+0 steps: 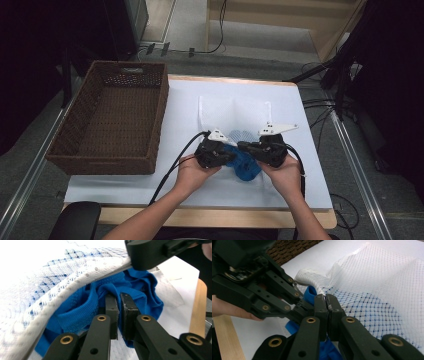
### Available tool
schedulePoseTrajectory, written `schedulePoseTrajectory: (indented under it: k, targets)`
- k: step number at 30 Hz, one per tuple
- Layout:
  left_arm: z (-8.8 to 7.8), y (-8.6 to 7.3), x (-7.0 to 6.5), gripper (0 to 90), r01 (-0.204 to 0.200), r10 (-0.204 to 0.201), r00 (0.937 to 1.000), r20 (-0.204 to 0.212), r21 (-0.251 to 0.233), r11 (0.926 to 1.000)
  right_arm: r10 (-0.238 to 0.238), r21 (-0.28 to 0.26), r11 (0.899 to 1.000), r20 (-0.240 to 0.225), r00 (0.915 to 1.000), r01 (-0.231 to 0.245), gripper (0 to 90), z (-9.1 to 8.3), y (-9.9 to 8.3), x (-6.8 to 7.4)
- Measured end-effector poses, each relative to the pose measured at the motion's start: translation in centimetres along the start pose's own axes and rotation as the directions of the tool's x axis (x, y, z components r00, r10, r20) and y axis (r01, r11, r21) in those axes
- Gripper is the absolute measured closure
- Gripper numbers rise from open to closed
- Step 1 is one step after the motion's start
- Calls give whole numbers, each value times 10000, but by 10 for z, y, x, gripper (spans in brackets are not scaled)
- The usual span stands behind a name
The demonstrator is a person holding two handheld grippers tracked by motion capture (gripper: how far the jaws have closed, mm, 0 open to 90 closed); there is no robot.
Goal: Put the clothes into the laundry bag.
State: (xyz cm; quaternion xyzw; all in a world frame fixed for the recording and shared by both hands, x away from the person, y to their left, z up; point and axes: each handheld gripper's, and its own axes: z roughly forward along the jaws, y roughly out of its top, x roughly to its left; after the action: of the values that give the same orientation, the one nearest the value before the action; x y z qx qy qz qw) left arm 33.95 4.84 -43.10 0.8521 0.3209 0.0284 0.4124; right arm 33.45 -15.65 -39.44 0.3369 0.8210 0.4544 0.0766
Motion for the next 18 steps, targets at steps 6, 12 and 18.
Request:
schedulePoseTrajectory:
  k: [6, 12, 18]
  targets:
    - [11, -3, 4, 865, -9, 11, 10000, -59, 210, 9998, 113, 68, 9999, -21, 9999, -113, 900, 0, -1, 0]
    - [21, -6, 7, 864, -12, 18, 9997, -227, 272, 9996, 74, 178, 9998, -80, 9999, -72, 900, 2, -2, 0]
    - [24, -6, 11, 863, 115, -107, 9984, -547, 143, 9998, 39, 183, 9998, -133, 9999, -36, 900, 1, -2, 0]
